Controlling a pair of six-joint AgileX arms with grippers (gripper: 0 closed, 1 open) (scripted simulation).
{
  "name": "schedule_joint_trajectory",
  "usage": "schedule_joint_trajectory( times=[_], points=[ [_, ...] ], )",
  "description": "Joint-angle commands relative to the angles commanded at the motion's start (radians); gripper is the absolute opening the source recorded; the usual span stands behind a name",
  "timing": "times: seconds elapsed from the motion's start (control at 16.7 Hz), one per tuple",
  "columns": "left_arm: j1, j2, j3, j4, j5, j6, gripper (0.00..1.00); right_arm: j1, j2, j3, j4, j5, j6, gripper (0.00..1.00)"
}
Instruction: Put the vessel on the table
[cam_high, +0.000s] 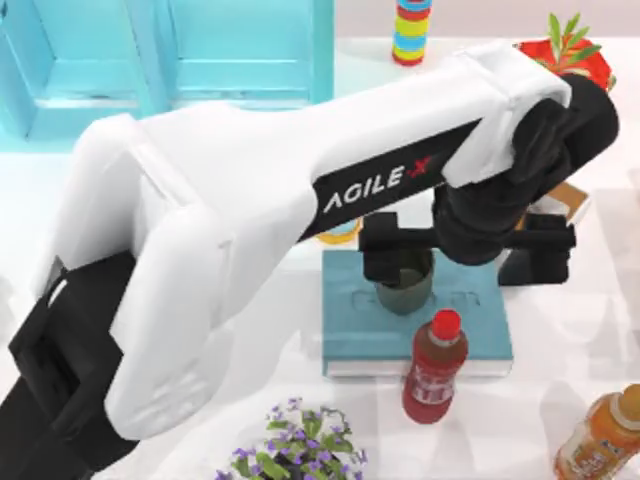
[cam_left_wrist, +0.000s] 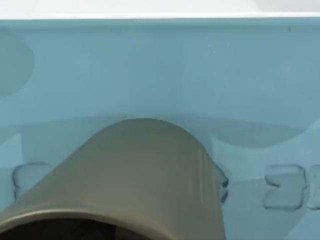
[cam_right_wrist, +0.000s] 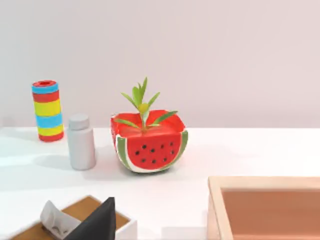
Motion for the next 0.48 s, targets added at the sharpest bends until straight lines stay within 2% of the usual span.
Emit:
schedule_joint_trajectory(
  times=[0.3,0.48],
  points=[
    [0.000,-0.001,-0.006,0.005,0.000,0.000,1.00,0.000,0.000,0.000,0.000,0.000,0.000,1.00],
    [0.000,-0.001,-0.006,0.005,0.000,0.000,0.77,0.000,0.000,0.000,0.000,0.000,0.000,1.00]
  ],
)
